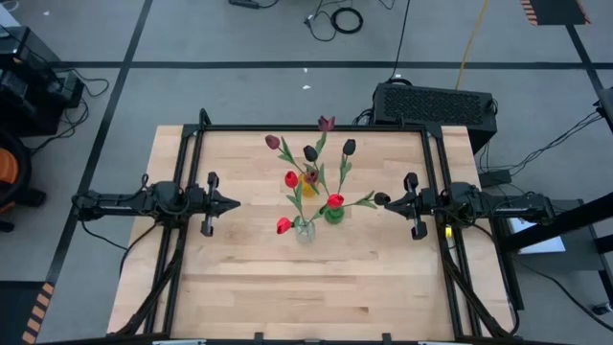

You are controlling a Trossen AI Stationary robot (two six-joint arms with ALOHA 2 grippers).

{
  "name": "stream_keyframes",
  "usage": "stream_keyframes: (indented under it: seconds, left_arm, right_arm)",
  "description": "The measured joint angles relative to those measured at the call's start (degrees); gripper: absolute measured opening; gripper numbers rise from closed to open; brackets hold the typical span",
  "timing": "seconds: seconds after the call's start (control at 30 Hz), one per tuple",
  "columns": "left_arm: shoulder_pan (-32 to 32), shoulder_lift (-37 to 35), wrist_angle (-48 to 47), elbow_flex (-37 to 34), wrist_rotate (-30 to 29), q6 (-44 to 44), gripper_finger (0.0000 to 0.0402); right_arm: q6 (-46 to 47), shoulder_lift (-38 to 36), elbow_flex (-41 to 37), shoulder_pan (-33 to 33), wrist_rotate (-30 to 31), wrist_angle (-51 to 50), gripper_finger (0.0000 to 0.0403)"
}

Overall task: Sort flowers into vase by color
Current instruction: Return to Home Position

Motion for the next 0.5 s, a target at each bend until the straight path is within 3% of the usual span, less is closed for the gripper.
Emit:
stream_keyframes:
  seconds: [0.5]
  left_arm:
    - [0.00,0.02,0.33,0.02,-0.02,0.01,0.0020]
  right_arm:
    - [0.00,0.00,0.00,0.00,0.00,0.00,0.0000]
